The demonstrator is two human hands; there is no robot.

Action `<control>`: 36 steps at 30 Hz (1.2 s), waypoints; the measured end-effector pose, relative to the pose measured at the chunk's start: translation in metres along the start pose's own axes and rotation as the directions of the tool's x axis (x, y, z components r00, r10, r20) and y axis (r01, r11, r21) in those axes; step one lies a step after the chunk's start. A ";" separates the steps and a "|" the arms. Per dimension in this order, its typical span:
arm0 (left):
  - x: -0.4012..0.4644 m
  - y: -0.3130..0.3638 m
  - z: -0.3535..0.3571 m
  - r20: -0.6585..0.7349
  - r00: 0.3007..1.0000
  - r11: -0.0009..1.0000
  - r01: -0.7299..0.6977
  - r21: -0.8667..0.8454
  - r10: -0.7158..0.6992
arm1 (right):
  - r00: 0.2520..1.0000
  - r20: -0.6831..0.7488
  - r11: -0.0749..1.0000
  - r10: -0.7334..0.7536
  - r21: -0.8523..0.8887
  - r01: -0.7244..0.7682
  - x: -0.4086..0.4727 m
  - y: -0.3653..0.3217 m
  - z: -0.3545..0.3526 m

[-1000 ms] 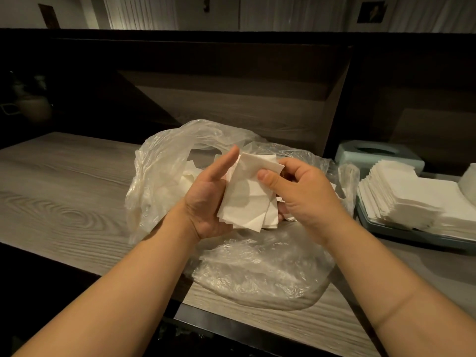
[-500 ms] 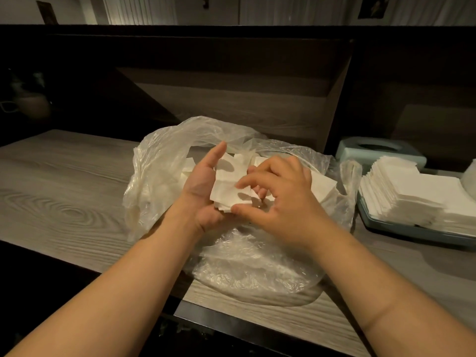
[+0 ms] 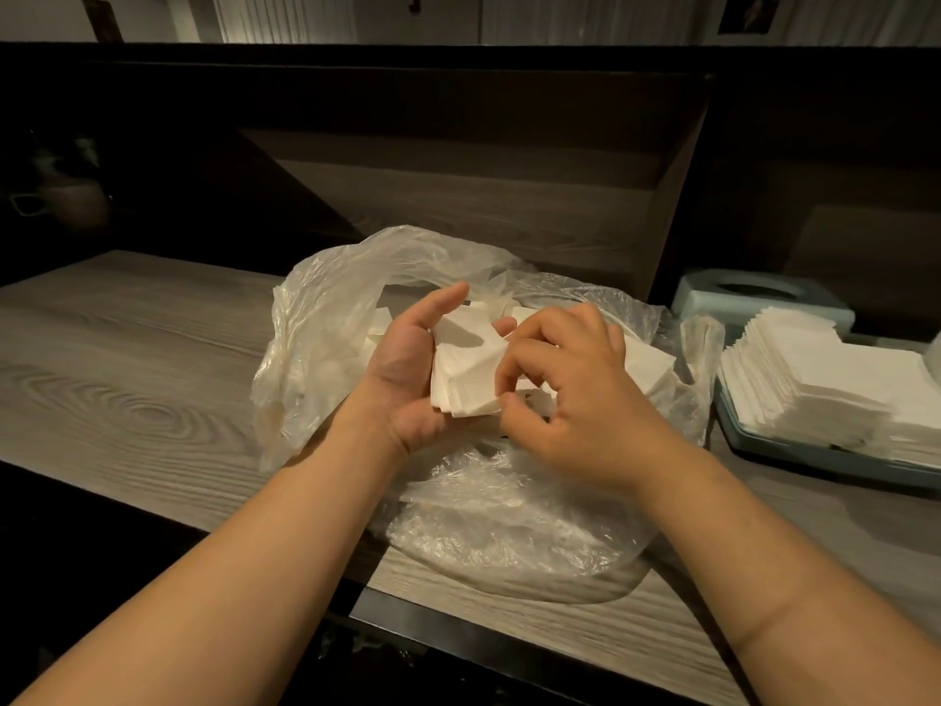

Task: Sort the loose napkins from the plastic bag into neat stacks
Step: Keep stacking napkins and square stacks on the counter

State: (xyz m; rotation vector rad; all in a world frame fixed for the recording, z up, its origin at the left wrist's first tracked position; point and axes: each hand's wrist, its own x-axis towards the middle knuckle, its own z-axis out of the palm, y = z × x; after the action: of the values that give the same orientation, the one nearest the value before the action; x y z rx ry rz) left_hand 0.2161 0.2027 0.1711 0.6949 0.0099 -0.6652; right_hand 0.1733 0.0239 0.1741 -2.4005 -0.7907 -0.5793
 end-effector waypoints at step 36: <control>-0.017 -0.014 0.025 0.050 0.991 0.910 -0.132 0.394 0.122 | 0.942 -0.331 0.980 0.051 0.200 0.017 0.003 0.002 -0.005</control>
State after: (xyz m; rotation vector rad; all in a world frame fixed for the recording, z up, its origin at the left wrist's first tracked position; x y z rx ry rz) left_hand 0.1896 0.1895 0.1856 1.0697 -0.1970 -0.5538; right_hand 0.1759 0.0209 0.1786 -2.0486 -0.6446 -0.8327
